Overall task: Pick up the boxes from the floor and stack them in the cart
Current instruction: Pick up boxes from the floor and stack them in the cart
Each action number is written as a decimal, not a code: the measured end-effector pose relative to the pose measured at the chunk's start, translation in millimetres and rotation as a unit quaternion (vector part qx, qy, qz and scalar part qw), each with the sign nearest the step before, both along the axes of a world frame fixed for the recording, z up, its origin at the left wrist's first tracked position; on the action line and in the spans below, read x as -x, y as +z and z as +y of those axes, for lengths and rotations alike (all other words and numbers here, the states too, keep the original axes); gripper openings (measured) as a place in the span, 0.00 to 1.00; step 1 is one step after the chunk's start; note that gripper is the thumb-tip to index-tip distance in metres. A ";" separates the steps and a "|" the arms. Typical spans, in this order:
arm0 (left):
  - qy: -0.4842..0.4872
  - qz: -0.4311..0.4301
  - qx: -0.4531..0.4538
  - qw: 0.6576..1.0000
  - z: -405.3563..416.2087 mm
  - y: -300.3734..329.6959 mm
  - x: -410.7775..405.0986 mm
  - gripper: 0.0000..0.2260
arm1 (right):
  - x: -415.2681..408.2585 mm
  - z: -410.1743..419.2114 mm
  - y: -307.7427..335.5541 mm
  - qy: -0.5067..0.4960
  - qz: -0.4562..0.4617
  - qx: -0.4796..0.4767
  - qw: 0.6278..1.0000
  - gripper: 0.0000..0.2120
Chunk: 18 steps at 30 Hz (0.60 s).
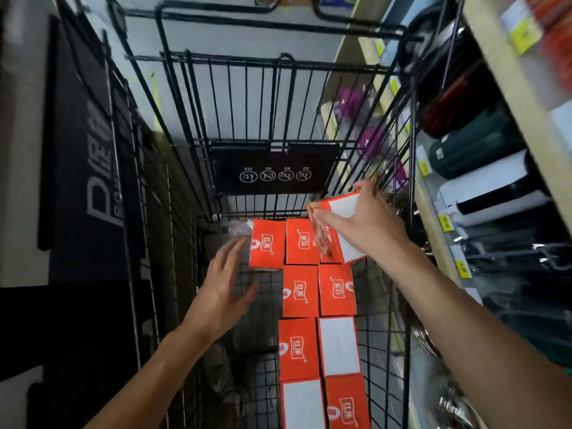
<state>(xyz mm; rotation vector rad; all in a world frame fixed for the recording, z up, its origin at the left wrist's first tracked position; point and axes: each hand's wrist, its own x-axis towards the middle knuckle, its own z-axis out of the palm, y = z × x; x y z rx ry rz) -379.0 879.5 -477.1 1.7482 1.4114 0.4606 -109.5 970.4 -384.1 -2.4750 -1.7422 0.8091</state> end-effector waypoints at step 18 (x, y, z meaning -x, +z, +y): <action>-0.042 0.066 -0.001 0.997 6.1 102.6 43.9 0.38 | 8.5 -9.8 20.7 0.071 -0.093 0.009 0.993 0.49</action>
